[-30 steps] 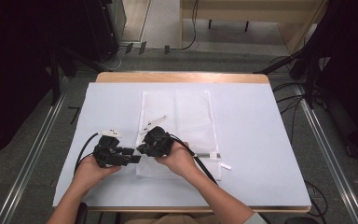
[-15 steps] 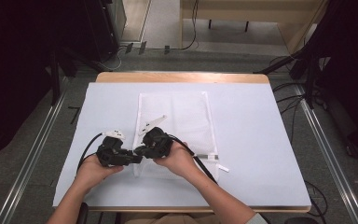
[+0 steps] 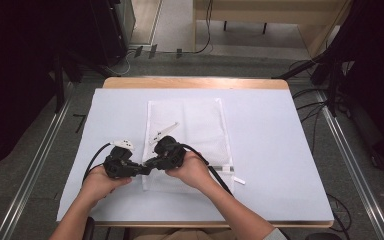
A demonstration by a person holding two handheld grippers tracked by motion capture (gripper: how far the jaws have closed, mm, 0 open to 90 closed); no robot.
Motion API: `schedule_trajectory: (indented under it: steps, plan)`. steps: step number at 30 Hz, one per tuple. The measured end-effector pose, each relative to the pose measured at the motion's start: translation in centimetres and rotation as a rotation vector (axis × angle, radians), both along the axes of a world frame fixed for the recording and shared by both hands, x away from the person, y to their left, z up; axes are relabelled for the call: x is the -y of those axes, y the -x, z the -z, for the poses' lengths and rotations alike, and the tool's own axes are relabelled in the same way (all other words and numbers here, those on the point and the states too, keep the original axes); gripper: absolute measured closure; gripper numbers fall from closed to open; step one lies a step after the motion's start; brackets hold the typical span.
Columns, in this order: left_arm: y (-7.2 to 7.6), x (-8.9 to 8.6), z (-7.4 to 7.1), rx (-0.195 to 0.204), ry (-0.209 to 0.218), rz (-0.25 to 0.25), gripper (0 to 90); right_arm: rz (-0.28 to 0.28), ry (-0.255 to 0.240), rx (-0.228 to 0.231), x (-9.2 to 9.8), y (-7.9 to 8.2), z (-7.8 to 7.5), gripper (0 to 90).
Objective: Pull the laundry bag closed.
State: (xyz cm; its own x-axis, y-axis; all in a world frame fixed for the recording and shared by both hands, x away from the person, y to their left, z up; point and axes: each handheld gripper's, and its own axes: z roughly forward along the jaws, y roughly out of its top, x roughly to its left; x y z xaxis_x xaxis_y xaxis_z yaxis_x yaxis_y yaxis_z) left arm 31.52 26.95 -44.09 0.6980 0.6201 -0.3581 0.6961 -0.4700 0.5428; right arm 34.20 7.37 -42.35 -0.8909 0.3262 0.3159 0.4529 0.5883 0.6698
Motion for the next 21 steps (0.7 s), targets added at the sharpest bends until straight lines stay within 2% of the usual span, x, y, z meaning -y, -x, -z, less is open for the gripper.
schedule_trajectory:
  steps: [5,9,13,17,18,21]
  plan:
    - [0.0,0.0,0.0,-0.011,-0.01,-0.006,88.4,0.009,0.007,0.003,-0.2,0.1,0.2,88.1]
    - [-0.1,-0.1,-0.1,-0.01,-0.024,-0.017,88.7,0.037,-0.007,-0.007,0.0,0.1,0.7,88.3]
    - [-0.1,-0.1,-0.1,-0.014,-0.027,-0.019,88.9,0.041,-0.013,-0.002,0.2,0.1,1.0,88.4]
    - [0.0,0.0,-0.1,-0.014,-0.028,-0.012,89.1,0.043,-0.001,0.013,0.4,0.3,1.2,88.6]
    - [0.0,0.0,-0.1,-0.012,-0.027,-0.013,89.3,0.053,0.003,0.041,0.4,0.6,1.2,88.6]
    - [0.0,-0.1,-0.3,-0.011,-0.031,-0.009,89.4,0.059,0.007,0.049,0.4,0.7,1.3,88.7]
